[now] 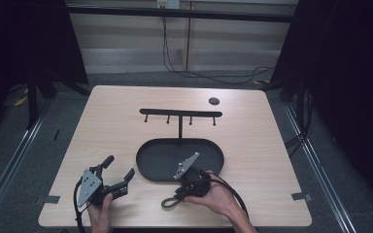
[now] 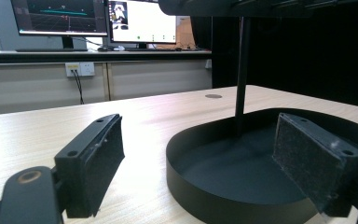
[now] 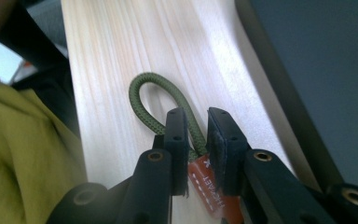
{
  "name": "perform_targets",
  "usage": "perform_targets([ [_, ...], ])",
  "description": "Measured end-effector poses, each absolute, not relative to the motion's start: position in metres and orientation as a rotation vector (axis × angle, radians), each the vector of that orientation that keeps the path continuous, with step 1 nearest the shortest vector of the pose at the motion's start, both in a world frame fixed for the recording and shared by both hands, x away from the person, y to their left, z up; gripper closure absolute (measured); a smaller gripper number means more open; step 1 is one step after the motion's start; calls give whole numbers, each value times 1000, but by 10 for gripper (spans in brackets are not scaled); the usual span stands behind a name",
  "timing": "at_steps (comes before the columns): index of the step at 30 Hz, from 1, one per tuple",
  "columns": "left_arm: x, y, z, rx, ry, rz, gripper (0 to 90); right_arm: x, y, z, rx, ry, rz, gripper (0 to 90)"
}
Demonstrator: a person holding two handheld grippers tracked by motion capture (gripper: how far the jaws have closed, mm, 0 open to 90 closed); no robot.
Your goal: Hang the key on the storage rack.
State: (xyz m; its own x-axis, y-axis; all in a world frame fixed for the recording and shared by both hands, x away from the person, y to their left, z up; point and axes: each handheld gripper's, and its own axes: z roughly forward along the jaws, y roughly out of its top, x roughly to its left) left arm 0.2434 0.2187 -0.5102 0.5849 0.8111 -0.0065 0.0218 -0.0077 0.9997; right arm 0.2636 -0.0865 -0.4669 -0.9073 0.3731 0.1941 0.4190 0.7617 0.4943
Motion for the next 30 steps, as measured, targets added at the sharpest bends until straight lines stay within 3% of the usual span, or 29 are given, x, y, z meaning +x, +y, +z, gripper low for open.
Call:
perform_targets([
  [12, 243, 218, -510, 1446, 754, 722, 158, 269, -73, -469, -589, -2918, -716, 724],
  [30, 243, 218, -510, 1447, 754, 723, 159, 276, -69, -469, -637, -2950, -632, 760],
])
